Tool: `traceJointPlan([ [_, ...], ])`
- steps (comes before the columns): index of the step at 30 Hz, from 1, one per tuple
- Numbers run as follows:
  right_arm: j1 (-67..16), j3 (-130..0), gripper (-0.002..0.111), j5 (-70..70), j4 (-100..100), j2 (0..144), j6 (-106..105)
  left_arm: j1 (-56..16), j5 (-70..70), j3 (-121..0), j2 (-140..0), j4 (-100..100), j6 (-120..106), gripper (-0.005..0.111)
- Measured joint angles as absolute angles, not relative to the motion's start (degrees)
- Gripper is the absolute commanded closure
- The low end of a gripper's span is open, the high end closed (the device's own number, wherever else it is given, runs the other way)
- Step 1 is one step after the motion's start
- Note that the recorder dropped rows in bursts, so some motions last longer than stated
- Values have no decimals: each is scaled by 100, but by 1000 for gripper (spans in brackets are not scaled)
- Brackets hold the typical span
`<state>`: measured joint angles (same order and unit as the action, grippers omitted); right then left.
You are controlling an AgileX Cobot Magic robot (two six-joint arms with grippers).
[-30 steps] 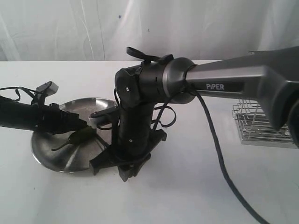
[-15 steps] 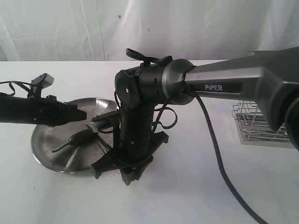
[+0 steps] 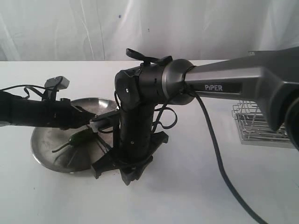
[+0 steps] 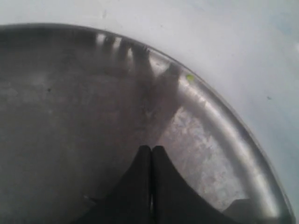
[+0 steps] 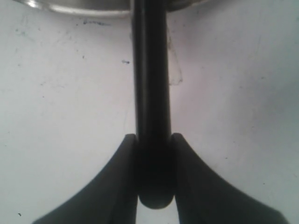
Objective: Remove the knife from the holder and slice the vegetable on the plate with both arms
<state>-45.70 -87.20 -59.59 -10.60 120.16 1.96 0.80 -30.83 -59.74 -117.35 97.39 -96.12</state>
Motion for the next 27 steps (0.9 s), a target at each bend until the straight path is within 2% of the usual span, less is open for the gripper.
traceJointPlan([
  [27,-4570,-8720,108,-6399,-996,12030,134,69,-2478,-5731,-11714,9620,-9404,107],
])
